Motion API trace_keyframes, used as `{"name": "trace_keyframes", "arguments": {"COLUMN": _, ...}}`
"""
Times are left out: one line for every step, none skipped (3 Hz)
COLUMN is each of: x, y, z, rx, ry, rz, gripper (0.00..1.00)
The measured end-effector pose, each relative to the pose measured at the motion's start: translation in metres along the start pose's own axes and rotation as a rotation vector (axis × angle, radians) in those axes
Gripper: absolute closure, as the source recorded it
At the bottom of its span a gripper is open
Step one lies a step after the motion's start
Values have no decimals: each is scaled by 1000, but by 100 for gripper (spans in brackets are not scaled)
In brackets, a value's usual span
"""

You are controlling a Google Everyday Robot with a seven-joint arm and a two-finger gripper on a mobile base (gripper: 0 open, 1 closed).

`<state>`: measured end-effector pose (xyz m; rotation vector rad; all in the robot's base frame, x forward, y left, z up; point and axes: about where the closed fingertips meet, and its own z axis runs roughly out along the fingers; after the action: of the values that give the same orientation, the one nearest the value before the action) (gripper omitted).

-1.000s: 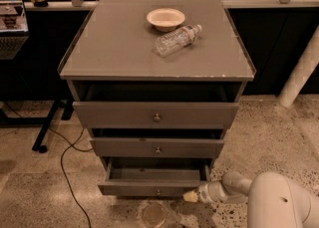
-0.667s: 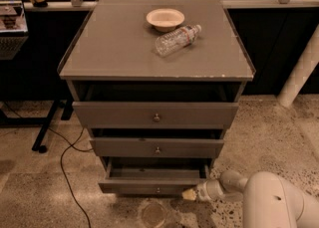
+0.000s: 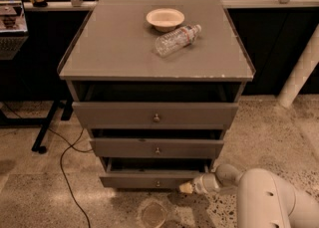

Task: Close bottom drawer

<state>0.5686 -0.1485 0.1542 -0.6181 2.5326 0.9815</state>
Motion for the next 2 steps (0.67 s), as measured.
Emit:
{"name": "trace_keyframes", "arguments": {"x": -34, "y": -7, "z": -3, "rx": 49, "ry": -48, "rz": -36, "gripper": 100}}
{"name": "trace_keyframes", "arguments": {"x": -59, "y": -13, "z": -9, "rx": 118, "ry": -112, "rz": -37, "gripper": 100}}
